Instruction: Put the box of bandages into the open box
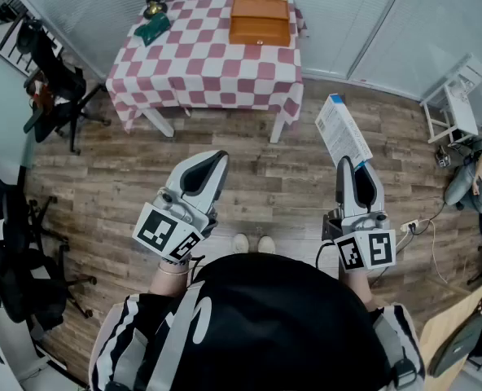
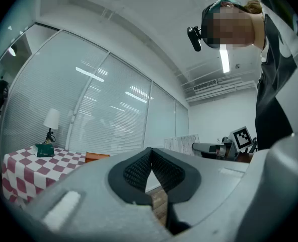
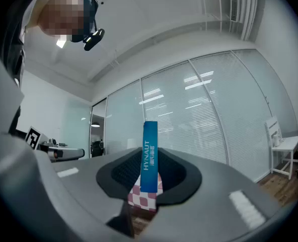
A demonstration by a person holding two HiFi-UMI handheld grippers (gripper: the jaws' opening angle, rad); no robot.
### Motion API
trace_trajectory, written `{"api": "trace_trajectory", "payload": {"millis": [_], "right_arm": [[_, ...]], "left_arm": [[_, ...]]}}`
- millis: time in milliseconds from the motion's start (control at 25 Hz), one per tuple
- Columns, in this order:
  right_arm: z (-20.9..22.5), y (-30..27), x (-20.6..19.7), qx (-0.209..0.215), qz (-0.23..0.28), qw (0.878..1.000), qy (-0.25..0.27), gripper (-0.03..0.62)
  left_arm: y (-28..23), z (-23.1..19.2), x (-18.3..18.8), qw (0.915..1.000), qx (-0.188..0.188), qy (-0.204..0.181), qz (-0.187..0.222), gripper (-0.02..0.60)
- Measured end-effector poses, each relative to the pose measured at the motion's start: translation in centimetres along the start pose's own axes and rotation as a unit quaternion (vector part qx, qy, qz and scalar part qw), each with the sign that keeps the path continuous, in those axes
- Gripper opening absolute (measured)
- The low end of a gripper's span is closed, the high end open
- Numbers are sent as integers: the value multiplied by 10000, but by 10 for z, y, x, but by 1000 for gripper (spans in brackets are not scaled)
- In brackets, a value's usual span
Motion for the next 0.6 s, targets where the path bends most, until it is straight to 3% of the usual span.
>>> {"api": "trace_trajectory", "payload": {"millis": [600], "right_arm": [[-11, -4, 1, 22, 21, 10000, 21, 80]], "left_arm": [[12, -9, 4, 10000, 56, -16, 54, 2]]}}
Point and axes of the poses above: the fingertips, and each gripper's own axes: y backward along the fingers, z to its right, x out of its top, the point moved 9 cm from there along y, backward along the fingers, and after that the axes turned 7 degrees about -y, right-handed, at the moved point
